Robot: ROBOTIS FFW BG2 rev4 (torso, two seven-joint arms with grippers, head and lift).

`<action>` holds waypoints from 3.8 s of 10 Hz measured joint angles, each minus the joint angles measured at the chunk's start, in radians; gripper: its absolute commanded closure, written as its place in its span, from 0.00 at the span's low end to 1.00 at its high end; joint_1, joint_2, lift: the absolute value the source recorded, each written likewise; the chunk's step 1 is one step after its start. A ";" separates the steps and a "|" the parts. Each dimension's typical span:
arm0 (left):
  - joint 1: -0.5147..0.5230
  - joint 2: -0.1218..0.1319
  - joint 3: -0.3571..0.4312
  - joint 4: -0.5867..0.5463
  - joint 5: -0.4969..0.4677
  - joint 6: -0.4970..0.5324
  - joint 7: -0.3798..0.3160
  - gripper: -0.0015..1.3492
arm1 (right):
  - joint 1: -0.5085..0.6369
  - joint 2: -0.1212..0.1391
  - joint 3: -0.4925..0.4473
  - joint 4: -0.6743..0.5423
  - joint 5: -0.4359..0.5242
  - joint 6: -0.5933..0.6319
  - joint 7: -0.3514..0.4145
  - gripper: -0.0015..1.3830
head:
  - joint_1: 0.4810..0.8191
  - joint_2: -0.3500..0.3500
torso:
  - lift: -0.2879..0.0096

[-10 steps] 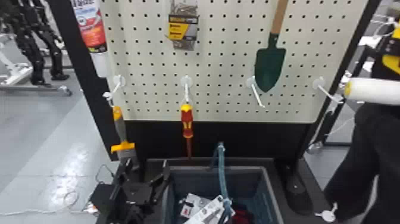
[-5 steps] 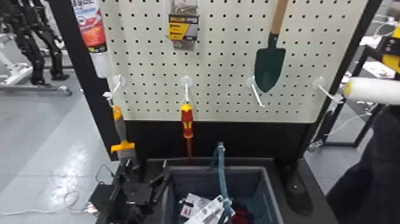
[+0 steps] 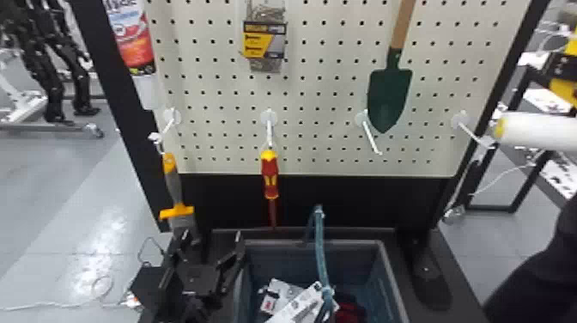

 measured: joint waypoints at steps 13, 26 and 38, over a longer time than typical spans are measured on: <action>-0.003 -0.006 -0.001 0.000 0.002 0.002 -0.001 0.19 | -0.001 0.007 0.000 0.002 -0.032 -0.004 -0.001 0.93 | 0.20 0.50 | 0.63; -0.004 -0.005 -0.004 0.000 0.004 0.007 0.000 0.19 | -0.002 0.012 0.000 0.001 -0.053 -0.011 -0.014 0.21 | 0.20 0.50 | 0.63; -0.018 -0.035 0.006 0.002 0.003 -0.113 0.030 0.18 | 0.013 -0.011 0.035 -0.004 -0.109 -0.012 -0.055 0.23 | 0.20 0.50 | 0.63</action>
